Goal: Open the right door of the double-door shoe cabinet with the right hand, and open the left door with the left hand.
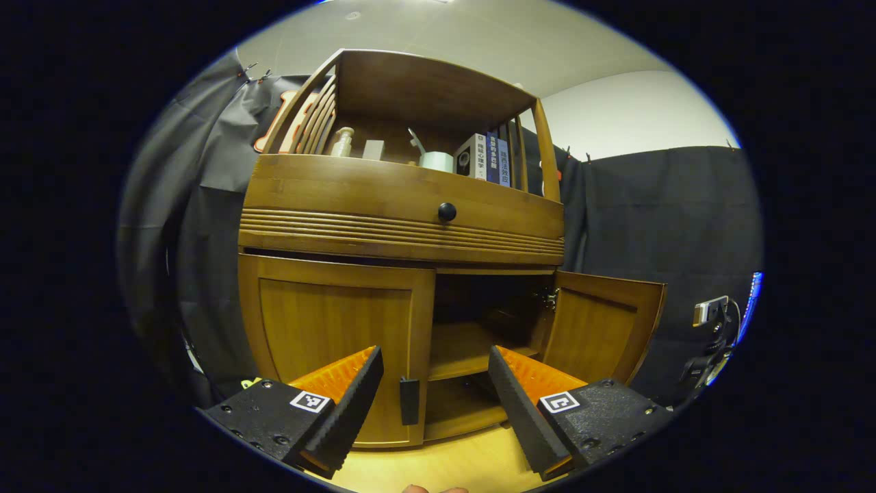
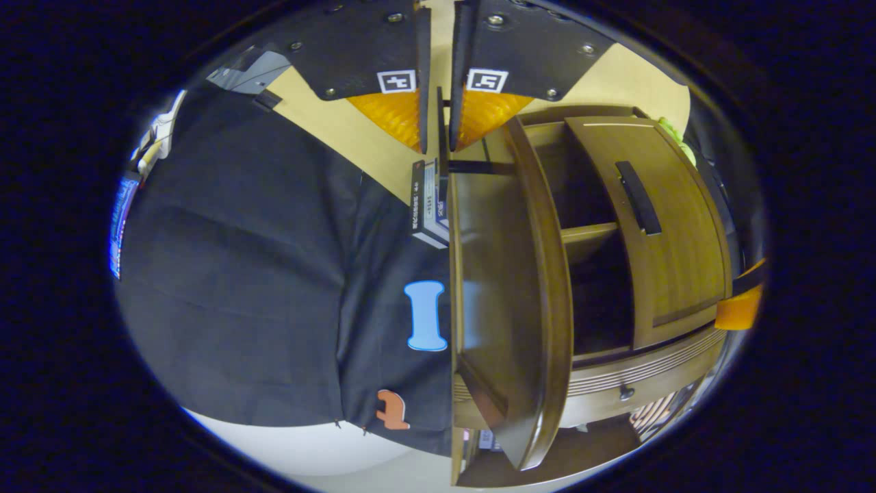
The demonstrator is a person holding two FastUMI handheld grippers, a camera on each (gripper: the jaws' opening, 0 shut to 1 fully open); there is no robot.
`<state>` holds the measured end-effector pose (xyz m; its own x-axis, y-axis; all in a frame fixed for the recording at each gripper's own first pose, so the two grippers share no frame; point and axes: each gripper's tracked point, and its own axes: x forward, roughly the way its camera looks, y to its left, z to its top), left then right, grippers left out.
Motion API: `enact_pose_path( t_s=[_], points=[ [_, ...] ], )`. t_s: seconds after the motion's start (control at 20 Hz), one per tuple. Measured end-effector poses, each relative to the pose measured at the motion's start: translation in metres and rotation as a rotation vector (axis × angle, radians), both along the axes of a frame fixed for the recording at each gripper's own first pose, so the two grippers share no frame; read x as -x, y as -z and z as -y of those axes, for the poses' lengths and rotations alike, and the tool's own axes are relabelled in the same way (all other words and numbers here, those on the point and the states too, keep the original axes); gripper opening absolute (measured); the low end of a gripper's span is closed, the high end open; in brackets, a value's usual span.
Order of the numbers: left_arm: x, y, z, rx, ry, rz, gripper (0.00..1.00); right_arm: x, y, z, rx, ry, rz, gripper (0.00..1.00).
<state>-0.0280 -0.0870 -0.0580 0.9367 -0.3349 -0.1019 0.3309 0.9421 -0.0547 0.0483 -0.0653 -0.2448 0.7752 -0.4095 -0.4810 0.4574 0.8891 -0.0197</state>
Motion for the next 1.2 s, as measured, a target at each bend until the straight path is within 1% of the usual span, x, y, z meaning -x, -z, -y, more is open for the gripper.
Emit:
enact_pose_path(
  t_s=[0.1,0.15,0.2,0.25,0.45,0.5,0.55,0.75,0.85,0.95,1.05,1.1,1.15,1.2],
  points=[
    [-0.001,0.003,0.009,0.002,0.018,-0.005,0.96,0.005,-0.001,0.009,0.013,0.014,-0.001,0.13],
    [-0.002,0.004,0.012,0.0,0.024,-0.006,0.96,0.006,-0.002,0.013,0.024,0.02,-0.004,0.09],
    [-0.003,0.006,0.014,-0.001,0.028,-0.01,0.95,0.008,-0.002,0.017,0.037,0.026,-0.007,0.09],
    [-0.005,0.008,0.016,-0.002,0.029,-0.014,0.95,0.01,-0.003,0.021,0.051,0.034,-0.011,0.12],
    [-0.013,0.015,0.019,0.003,0.026,-0.034,0.95,0.019,-0.008,0.037,0.092,0.079,-0.012,0.12],
    [-0.015,0.017,0.019,0.002,0.021,-0.039,0.92,0.019,-0.009,0.04,0.1,0.092,-0.009,0.12],
    [-0.017,0.019,0.02,0.002,0.019,-0.046,0.95,0.019,-0.01,0.045,0.11,0.104,-0.009,0.12],
    [-0.024,0.031,0.022,0.015,0.013,-0.086,0.96,0.03,-0.016,0.058,0.141,0.163,-0.008,0.12],
    [-0.028,0.039,0.026,0.015,0.015,-0.109,0.95,0.026,-0.021,0.053,0.12,0.161,0.023,0.13],
    [-0.037,0.046,0.025,0.001,0.002,-0.121,0.96,0.021,-0.029,0.053,0.129,0.158,0.049,0.13],
    [-0.046,0.058,0.022,-0.019,-0.028,-0.132,0.96,0.019,-0.039,0.052,0.133,0.141,0.078,0.13],
    [-0.052,0.065,0.018,-0.028,-0.049,-0.137,0.92,0.015,-0.044,0.048,0.126,0.126,0.097,0.13],
    [-0.058,0.072,0.014,-0.036,-0.068,-0.144,0.96,0.012,-0.049,0.044,0.116,0.108,0.117,0.13],
    [-0.063,0.08,0.013,-0.046,-0.085,-0.153,0.92,0.007,-0.053,0.038,0.11,0.087,0.136,0.13]
  ],
)
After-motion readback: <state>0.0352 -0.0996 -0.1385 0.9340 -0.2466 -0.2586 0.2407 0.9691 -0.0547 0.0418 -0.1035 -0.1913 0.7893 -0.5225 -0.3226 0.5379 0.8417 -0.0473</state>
